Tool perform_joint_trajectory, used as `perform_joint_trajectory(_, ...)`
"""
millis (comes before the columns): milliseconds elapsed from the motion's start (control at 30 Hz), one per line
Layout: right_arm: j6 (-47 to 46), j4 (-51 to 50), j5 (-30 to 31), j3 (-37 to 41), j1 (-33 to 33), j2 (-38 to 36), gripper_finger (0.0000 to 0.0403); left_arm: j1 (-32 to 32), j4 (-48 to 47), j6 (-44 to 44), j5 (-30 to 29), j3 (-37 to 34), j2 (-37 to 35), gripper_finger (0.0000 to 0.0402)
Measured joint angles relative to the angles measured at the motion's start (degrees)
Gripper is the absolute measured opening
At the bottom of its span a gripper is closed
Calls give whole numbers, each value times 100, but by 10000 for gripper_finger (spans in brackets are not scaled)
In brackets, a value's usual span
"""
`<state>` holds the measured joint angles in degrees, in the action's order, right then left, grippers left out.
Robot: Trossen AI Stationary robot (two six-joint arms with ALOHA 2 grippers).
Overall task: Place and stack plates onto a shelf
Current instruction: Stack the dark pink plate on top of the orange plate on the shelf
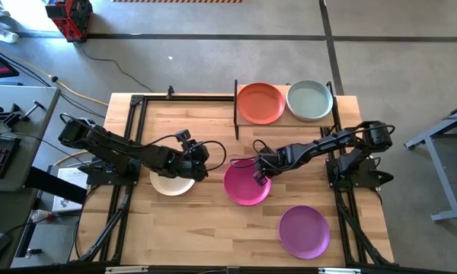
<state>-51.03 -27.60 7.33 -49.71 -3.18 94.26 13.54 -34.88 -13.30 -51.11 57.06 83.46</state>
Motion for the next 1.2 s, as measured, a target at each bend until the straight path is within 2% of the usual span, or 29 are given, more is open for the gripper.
perform_joint_trajectory(300,451,-134,-8,-229,1,-42,1,0,-1,-2,0,0,0,119)
perform_joint_trajectory(667,807,-863,-20,-697,1,-376,1,-2,-1,-2,0,0,0,119)
perform_joint_trajectory(1200,1253,-1856,306,-1584,0,-396,0,0,-1,50,-2,2,0,120)
